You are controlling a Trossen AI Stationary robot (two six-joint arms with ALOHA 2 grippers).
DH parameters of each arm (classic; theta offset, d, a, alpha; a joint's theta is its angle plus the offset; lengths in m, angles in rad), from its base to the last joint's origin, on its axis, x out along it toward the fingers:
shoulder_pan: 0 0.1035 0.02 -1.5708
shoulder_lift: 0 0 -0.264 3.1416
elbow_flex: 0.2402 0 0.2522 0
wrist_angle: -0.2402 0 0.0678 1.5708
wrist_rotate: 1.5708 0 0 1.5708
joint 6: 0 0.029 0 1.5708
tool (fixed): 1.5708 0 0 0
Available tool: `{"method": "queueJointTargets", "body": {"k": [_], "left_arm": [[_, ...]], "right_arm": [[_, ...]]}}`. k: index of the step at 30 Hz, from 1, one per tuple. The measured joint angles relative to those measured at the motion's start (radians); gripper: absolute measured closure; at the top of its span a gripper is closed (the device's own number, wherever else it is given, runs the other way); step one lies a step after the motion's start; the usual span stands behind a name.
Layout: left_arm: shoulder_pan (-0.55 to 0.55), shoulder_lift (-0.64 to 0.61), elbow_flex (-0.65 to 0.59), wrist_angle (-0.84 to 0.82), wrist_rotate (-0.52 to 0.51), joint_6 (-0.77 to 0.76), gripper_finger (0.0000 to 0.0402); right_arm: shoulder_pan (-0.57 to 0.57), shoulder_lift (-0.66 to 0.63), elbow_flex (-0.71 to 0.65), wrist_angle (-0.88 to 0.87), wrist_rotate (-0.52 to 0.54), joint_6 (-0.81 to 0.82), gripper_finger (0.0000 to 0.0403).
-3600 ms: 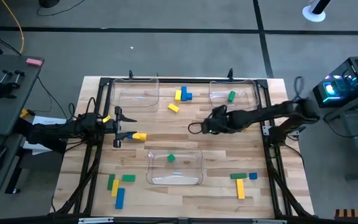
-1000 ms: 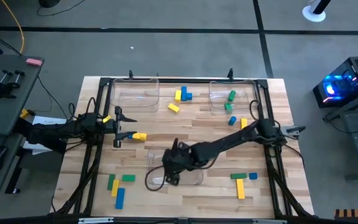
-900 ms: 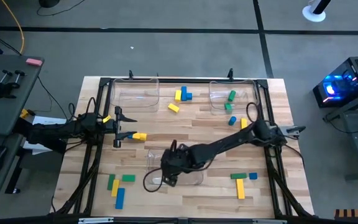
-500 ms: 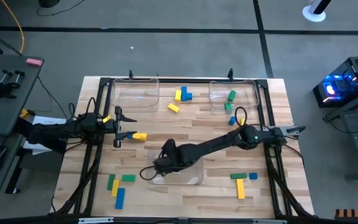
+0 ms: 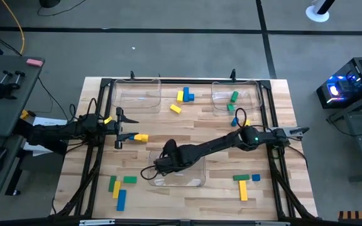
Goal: Sort blocks
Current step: Put the green block into the top right transparent bin
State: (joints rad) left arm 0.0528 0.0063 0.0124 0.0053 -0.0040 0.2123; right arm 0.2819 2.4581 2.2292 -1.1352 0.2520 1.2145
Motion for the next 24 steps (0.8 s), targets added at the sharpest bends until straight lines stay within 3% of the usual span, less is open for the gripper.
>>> {"method": "queueJointTargets", "body": {"k": [16, 24], "left_arm": [[0.0, 0.0, 0.0, 0.0, 0.0, 0.0, 0.0181], [0.0, 0.0, 0.0, 0.0, 0.0, 0.0, 0.0181]], "right_arm": [[-0.008, 0.066, -0.001, 0.035, -0.015, -0.002, 0.0085], [-0.009, 0.055, 0.003, 0.039, 0.124, 0.038, 0.0085]]}}
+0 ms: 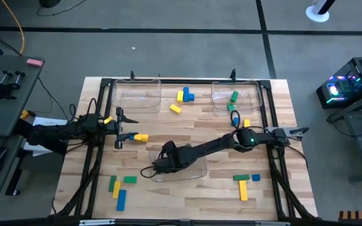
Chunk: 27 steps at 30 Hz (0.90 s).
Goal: Sort blocks
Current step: Put the green block into the top right transparent bin
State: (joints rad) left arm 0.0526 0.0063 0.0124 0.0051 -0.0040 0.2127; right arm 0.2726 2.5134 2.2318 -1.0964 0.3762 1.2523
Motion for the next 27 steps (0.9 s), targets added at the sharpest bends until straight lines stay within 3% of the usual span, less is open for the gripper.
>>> {"method": "queueJointTargets", "body": {"k": [5, 8, 17, 22, 27], "left_arm": [[0.0, 0.0, 0.0, 0.0, 0.0, 0.0, 0.0181], [0.0, 0.0, 0.0, 0.0, 0.0, 0.0, 0.0181], [0.0, 0.0, 0.0, 0.0, 0.0, 0.0, 0.0181], [0.0, 0.0, 0.0, 0.0, 0.0, 0.0, 0.0181], [0.0, 0.001, 0.0, 0.0, 0.0, 0.0, 0.0181]], "right_arm": [[-0.005, 0.007, -0.01, 0.023, 0.015, 0.0, 0.009], [-0.005, 0.018, -0.01, 0.025, 0.026, 0.004, 0.0115], [-0.004, 0.027, 0.011, -0.019, 0.011, -0.065, 0.0272], [0.005, 0.023, 0.125, -0.105, 0.014, -0.2, 0.0272], [0.011, -0.153, 0.091, -0.134, 0.058, -0.296, 0.0272]]}}
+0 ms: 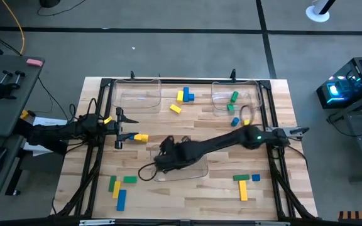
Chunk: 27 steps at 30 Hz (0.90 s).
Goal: Sort blocks
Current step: Put the green block into the top right transparent bin
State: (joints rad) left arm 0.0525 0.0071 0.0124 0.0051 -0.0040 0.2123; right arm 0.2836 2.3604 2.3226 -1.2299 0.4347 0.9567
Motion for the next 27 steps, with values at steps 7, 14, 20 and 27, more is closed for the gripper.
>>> {"method": "queueJointTargets", "body": {"k": [7, 14, 20, 27], "left_arm": [[0.0, 0.001, 0.0, 0.0, 0.0, 0.0, 0.0181], [0.0, 0.005, 0.0, 0.0, -0.001, 0.0, 0.0181], [0.0, 0.015, 0.0, 0.0, -0.004, 0.0, 0.0181], [0.0, 0.015, 0.0, 0.0, -0.004, 0.0, 0.0181]], "right_arm": [[-0.028, -0.234, 0.002, -0.312, 0.285, 0.138, 0.0272], [-0.199, -0.323, -0.138, -0.333, 0.347, 0.118, 0.0272], [-0.396, -0.357, -0.424, -0.323, 0.262, 0.009, 0.0272], [-0.557, -0.659, -0.827, -0.101, 0.237, -0.094, 0.0272]]}}
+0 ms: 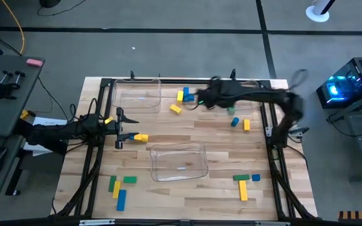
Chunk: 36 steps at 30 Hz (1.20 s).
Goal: Sort blocks
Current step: Put the green block into the top right transparent bin
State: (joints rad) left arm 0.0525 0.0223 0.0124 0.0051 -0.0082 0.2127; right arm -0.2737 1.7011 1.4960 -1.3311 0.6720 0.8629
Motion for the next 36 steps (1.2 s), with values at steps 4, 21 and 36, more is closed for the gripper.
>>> {"method": "queueJointTargets", "body": {"k": [4, 21, 36], "left_arm": [[0.0, 0.0, 0.0, 0.0, 0.0, 0.0, 0.0181], [0.0, 0.0, 0.0, 0.0, 0.0, 0.0, 0.0181], [0.0, 0.0, 0.0, 0.0, 0.0, 0.0, 0.0181]], "right_arm": [[-0.103, -0.233, -0.239, 0.209, -0.084, -0.058, 0.0272], [-0.277, -0.437, -0.594, 0.604, -0.343, -0.166, 0.0198], [-0.136, -0.527, -0.595, 0.763, -0.651, -0.164, 0.0173]]}}
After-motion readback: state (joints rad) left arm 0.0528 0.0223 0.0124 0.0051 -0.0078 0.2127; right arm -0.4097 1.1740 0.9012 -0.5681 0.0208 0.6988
